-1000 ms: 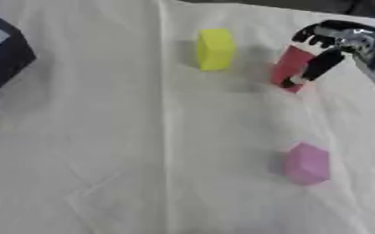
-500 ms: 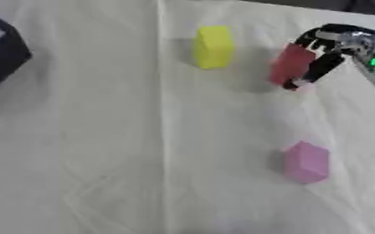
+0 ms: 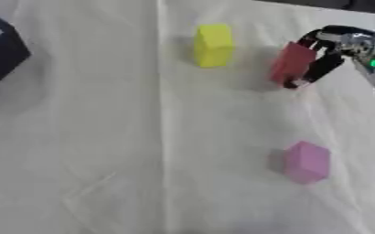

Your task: Pick up the objects with one hand, pass them to the other hand, and then place them into the box on the other side of the table.

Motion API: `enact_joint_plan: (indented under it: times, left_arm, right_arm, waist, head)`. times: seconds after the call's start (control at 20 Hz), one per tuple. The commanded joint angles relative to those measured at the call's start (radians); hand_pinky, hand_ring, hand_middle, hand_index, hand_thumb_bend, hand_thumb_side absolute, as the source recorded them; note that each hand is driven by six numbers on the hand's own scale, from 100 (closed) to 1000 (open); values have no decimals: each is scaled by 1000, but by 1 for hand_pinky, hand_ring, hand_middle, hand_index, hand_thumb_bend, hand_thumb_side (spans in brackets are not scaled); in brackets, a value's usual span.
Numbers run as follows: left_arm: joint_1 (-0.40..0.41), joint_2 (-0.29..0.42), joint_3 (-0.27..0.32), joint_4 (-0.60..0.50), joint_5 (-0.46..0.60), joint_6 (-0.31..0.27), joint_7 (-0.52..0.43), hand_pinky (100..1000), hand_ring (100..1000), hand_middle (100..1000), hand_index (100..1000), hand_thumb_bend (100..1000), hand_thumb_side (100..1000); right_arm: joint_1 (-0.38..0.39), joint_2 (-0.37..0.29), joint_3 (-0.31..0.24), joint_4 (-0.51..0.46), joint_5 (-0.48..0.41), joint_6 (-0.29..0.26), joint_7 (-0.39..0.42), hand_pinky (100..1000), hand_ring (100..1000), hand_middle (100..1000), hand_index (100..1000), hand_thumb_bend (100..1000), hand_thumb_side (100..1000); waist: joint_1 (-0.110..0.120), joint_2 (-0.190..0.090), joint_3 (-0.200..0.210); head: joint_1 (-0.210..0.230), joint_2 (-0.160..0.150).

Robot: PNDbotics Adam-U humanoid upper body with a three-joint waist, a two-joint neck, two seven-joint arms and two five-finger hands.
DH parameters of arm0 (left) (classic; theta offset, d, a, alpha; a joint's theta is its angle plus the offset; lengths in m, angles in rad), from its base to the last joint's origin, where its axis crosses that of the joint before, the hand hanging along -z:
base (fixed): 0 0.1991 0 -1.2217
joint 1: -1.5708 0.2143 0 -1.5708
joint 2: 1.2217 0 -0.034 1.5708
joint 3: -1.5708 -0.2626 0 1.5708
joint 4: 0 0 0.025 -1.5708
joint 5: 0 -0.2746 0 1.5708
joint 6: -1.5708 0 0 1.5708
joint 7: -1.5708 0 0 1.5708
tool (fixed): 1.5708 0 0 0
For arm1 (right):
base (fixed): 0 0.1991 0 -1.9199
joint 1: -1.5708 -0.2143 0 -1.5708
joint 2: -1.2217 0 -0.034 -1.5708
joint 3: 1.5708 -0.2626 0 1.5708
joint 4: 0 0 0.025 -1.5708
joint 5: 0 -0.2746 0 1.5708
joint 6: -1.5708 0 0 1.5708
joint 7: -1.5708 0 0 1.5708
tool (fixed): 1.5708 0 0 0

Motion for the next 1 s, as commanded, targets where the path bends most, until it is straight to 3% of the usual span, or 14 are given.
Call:
enact_joint_plan:
  times: [0.05,0.6,1.0]
  left_arm:
    - [-2,9,-1,-17,-6,-1,-3,874,723,824,755,823,392]
    - [0,6,-3,-14,-6,-1,-8,875,724,825,755,818,394]
    - [2,5,-4,-14,-5,0,-9,876,725,825,755,815,396]
  right_arm:
    - [-8,-32,-20,3,0,6,-7,905,924,861,912,600,284]
    - [-8,-30,-17,0,-6,20,-25,899,909,772,841,505,250]
    - [-5,-27,-10,-28,-42,28,-55,871,826,564,665,484,201]
  waist:
    - [4,-18,-3]
    - [7,-18,-9]
    - [10,-21,-14]
  head:
    - [-1,-18]
    - [-2,-16]
    - [-1,-12]
